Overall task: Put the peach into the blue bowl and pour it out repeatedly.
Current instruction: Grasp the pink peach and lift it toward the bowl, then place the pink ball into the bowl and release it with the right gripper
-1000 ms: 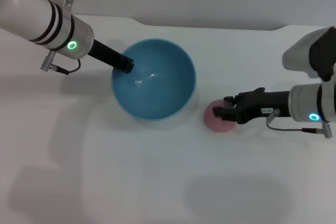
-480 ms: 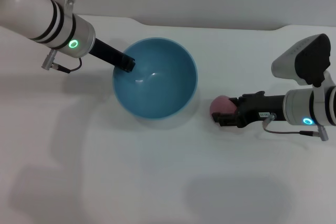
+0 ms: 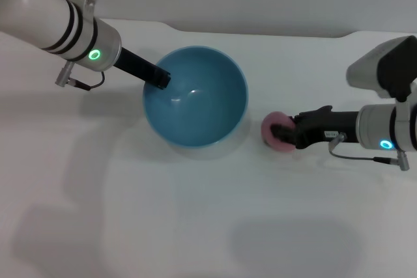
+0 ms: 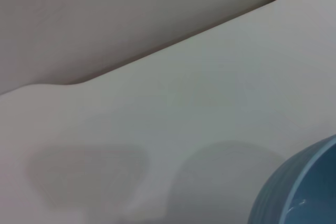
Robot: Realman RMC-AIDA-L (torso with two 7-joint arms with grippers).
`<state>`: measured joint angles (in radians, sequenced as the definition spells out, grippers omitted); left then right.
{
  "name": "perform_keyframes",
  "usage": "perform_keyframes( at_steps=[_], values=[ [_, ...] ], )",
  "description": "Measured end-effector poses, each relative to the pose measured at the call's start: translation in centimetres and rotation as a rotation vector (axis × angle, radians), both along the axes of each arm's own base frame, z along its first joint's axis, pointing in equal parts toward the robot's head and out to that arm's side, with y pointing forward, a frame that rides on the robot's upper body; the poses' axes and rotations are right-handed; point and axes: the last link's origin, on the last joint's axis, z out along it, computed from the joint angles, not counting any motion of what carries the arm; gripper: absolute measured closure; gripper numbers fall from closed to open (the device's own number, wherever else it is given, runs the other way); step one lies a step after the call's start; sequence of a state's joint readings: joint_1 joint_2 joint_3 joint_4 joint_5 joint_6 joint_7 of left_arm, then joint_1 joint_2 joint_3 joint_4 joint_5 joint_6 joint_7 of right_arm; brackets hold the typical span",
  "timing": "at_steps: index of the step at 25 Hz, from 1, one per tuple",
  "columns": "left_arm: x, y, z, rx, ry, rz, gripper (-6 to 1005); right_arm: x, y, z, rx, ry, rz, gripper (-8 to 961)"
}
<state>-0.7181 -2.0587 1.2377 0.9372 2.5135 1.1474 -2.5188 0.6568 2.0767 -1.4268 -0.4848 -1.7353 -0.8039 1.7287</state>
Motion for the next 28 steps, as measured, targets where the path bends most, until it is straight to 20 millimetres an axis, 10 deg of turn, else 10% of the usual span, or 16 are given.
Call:
perform_keyframes(
  at_steps=[11, 17, 28],
  values=[
    [1.3, -1.0, -2.5, -0.083, 0.058, -0.024, 1000, 0.6, 0.2, 5.0, 0.166, 0.134, -0.008, 735],
    [3.2, -1.9, -5.0, -0.172, 0.132, -0.054, 1000, -3.4, -1.0, 9.0, 0.111, 0.314, 0.239, 817],
    [5.4, -3.0, -8.0, -0.255, 0.155, -0.106, 1001, -5.8, -3.8, 6.4, -0.146, 0.314, 0.416, 889]
  ],
)
